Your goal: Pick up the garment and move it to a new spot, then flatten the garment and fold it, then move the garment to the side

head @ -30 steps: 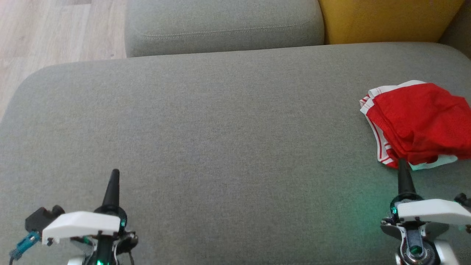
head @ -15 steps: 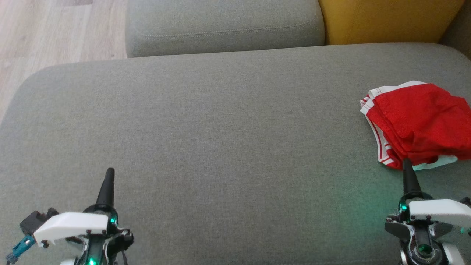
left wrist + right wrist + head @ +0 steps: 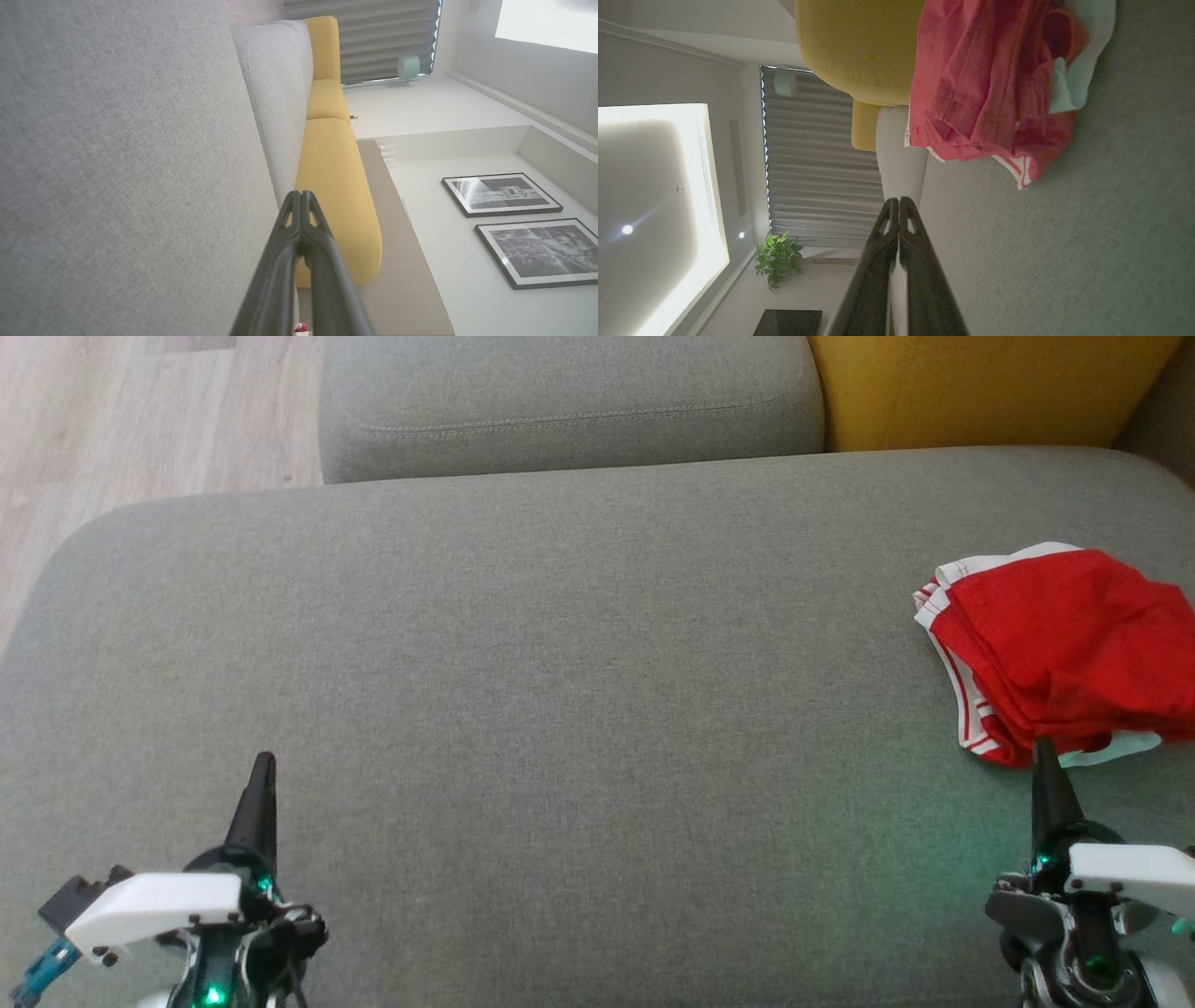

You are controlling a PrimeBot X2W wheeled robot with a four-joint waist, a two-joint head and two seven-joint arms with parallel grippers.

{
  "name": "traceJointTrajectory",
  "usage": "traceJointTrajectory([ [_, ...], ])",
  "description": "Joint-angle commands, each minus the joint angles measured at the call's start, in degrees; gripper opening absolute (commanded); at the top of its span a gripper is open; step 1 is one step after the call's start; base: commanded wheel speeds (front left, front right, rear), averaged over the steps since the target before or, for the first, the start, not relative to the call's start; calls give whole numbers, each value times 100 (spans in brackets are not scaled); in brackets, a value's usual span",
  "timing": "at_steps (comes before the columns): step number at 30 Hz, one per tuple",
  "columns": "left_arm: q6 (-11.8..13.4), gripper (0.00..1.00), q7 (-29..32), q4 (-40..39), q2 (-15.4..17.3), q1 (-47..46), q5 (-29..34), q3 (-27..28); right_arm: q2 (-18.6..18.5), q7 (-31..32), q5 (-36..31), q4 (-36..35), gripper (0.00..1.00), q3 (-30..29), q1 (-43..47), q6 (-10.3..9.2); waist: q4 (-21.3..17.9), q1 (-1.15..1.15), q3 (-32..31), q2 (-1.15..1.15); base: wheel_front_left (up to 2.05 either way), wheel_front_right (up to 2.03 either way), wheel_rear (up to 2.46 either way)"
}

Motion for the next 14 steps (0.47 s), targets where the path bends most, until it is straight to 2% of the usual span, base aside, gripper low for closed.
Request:
traceJointTrajectory([
  [1, -71, 0, 72, -157, 102, -356, -182, 208, -24, 74, 211, -252, 0, 74, -309, 18, 1, 0, -1, 0, 0, 0, 0],
  [14, -183, 0, 273, -90, 96, -429, -844, 382, -21, 263, 973, -298, 0, -23, -315, 20, 7, 0, -11, 0, 0, 0, 0],
])
